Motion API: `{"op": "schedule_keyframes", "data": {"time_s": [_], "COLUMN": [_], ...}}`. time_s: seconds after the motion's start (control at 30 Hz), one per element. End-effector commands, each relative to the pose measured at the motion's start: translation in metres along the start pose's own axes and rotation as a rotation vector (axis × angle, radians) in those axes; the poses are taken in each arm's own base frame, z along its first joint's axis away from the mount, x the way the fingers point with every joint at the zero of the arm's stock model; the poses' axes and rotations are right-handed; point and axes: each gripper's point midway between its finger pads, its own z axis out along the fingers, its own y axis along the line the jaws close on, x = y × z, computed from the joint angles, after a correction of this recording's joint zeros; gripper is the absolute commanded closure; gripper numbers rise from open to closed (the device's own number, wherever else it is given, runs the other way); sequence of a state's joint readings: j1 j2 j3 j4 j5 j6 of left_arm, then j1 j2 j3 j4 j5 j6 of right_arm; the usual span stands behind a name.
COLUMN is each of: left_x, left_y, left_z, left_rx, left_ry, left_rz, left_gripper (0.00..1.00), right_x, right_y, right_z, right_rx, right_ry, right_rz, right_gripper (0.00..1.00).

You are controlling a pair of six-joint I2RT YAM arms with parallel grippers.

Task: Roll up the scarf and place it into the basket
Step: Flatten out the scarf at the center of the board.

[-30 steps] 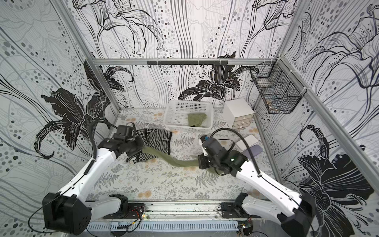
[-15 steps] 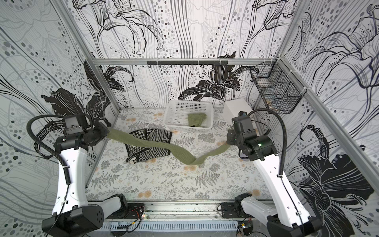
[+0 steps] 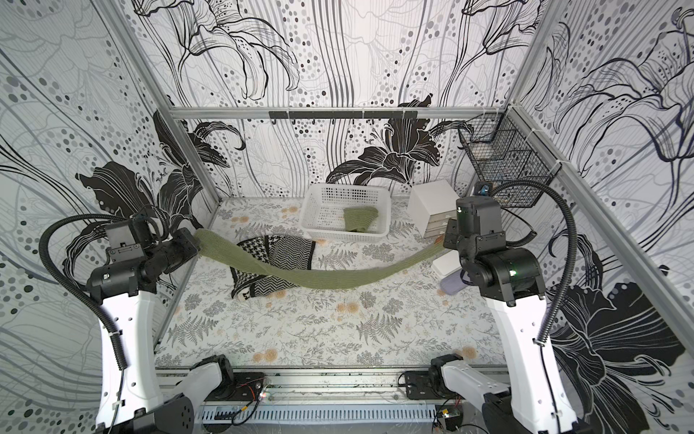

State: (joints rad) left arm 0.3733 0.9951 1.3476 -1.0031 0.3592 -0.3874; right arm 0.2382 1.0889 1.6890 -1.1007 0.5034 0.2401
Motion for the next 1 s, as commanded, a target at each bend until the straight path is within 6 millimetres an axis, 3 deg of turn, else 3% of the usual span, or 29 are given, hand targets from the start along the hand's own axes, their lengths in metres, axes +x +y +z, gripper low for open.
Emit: {"op": "schedule_keyframes", "data": {"time_s": [0.0,0.1,0.23,0.37,0.47,0.67,0.7,0.8,0.97], "left_x": [0.019,0.039,0.080,0.114,0.130,0.154,0.154,0.150,0.125], "left_y": [-0.026,-0.035,-0.054,-0.068,-0.078,-0.094,-0.093,-0.086,-0.076], "left_z": [-0.013,-0.020,-0.022,-0.027,-0.030,-0.025,-0.022,-0.014,-0.015], "left_rx": [0.163,0.197,0.327,0.436,0.489,0.551,0.535,0.474,0.375], "left_ry": [0.032,0.066,0.166,0.228,0.266,0.380,0.384,0.354,0.218], "left_rz": [0.066,0.133,0.225,0.307,0.373,0.449,0.452,0.440,0.434], "left_gripper": [1.00,1.00,1.00,1.00,1.00,0.97,0.83,0.02,0.01], "right_x": [0.004,0.021,0.071,0.105,0.107,0.078,0.074,0.066,0.054], "right_y": [-0.012,-0.004,0.013,0.005,-0.013,-0.051,-0.058,-0.069,-0.098], "right_z": [-0.006,-0.002,0.014,0.024,0.030,0.026,0.025,0.022,0.015], "right_rx": [0.040,-0.006,-0.081,-0.033,0.080,0.286,0.311,0.358,0.486], "right_ry": [0.006,0.061,0.195,0.253,0.256,0.201,0.198,0.184,0.172], "right_rz": [-0.027,-0.035,-0.048,-0.065,-0.086,-0.092,-0.092,-0.086,-0.057], "right_gripper": [1.00,1.00,1.00,1.00,1.00,1.00,1.00,1.00,1.00]}}
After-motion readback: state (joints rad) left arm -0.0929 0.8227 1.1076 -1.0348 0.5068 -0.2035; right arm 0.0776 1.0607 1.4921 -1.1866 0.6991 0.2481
